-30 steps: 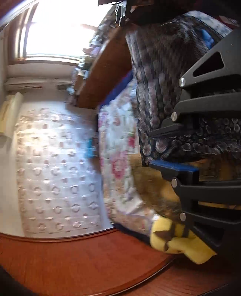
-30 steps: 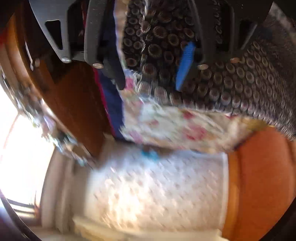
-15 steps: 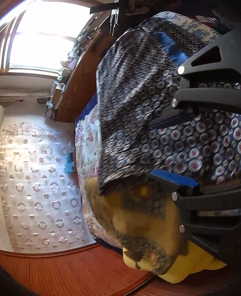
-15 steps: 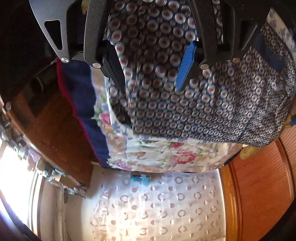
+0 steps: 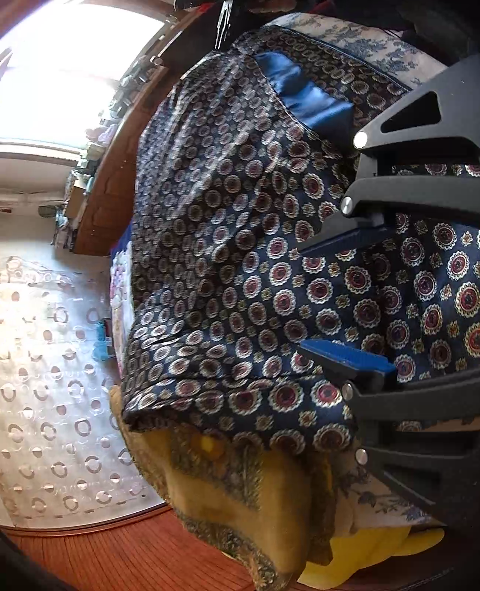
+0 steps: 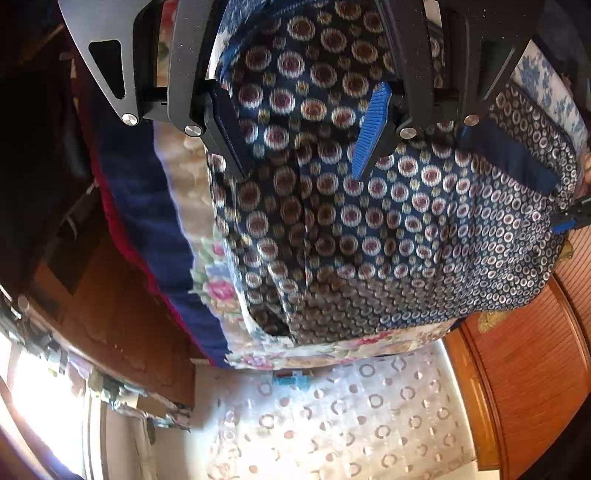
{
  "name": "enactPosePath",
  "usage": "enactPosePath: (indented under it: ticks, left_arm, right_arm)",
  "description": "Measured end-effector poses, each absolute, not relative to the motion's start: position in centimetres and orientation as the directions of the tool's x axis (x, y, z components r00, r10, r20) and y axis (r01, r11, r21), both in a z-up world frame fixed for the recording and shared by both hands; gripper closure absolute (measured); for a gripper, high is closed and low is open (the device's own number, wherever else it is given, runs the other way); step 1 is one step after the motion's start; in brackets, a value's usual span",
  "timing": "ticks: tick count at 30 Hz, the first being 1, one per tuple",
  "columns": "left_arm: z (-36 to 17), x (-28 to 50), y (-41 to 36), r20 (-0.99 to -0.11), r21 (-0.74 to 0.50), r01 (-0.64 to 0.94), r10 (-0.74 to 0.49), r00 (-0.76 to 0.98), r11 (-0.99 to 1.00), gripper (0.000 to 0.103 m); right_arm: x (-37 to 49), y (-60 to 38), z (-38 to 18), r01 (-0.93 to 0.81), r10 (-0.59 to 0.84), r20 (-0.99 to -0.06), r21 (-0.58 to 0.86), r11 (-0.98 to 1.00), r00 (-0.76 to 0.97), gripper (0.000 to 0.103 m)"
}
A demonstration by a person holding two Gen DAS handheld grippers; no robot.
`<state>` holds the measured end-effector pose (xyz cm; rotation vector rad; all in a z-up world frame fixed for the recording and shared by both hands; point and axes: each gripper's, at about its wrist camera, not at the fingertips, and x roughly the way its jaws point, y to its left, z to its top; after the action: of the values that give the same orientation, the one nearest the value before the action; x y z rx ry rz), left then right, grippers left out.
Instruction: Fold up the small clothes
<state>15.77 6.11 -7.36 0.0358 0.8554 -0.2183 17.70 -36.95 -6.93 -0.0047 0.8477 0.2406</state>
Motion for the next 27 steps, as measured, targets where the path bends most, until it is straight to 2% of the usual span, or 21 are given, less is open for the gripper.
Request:
enactPosePath:
  ticks: [7, 11, 27]
  left_arm:
    - [-8.3, 15.4, 5.4, -0.760, -0.019, 0.211, -0.151, 0.632, 0.977, 0.056]
    - [-8.4, 15.3, 5.1, -0.762, -0.010, 0.216, -0.148, 0.631, 0.976, 0.051]
    - [-8.3, 15.3, 4.9, -0.762, -0.008, 0.210, -0.142, 0.632, 0.978, 0.049]
  right_arm:
    - [18.1, -37.1, -8.2, -0.195, 0.197, -0.760, 0.094, 0.976, 0.620, 0.044]
    - [18.5, -36.8, -8.3, -0.175, 0.179, -0.758, 0.087, 0.981, 0.627, 0.044]
    - [19.1, -35.2, -8.8, -0.161, 0.138, -0.745, 0.041, 0.986, 0.653, 0.043]
